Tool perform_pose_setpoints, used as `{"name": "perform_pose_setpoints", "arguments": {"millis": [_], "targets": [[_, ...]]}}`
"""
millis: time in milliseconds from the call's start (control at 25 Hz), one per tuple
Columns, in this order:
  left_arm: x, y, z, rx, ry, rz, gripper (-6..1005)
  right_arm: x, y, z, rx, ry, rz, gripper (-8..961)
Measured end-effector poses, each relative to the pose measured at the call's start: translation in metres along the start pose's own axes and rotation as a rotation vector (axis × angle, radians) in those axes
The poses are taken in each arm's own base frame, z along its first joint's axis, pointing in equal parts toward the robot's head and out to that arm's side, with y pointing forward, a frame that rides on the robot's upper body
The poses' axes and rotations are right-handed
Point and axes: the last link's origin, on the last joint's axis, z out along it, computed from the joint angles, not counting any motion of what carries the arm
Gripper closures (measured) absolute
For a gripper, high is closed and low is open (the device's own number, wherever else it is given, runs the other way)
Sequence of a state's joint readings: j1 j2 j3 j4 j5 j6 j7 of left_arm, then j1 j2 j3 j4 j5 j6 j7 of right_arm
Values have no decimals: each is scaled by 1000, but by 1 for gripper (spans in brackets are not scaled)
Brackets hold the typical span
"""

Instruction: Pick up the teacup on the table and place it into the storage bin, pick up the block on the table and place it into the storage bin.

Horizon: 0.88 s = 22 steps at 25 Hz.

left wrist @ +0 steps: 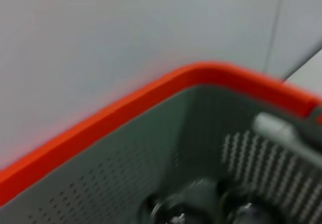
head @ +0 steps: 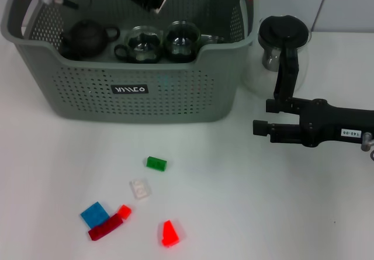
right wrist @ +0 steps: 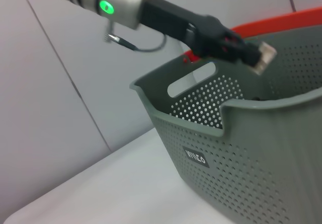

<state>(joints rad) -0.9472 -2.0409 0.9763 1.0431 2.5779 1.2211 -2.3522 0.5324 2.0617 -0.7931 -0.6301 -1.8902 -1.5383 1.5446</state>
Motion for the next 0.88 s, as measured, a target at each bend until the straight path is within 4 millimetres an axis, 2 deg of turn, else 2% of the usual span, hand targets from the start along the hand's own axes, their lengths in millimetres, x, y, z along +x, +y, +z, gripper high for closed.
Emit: {"name": "perform_pose_setpoints", "arguments": {"millis": [40, 80, 440, 560, 680, 840, 880], "targets": [[-4, 1, 15, 46, -45, 36, 853, -1, 0, 0, -3, -1, -1, 68], [-5, 1, 19, 66, -60, 51, 853, -1, 0, 0, -4, -1, -2, 68], [-13, 11, 43, 163, -146, 195, 858, -2, 1, 0, -6, -3, -3, 68], [-17, 13, 47, 159, -178, 228, 860, -2, 1, 0, -8, -4, -3, 68], [-19, 13, 47, 161, -186, 231, 971, 0, 1, -1, -6, -3, 0, 68], [-18, 11, 42, 174, -154, 202, 918, 1, 1, -1, -4, -3, 2, 68], [-13, 11, 32, 180, -99, 159, 905, 1, 1, -1, -4, -3, 3, 69]]}}
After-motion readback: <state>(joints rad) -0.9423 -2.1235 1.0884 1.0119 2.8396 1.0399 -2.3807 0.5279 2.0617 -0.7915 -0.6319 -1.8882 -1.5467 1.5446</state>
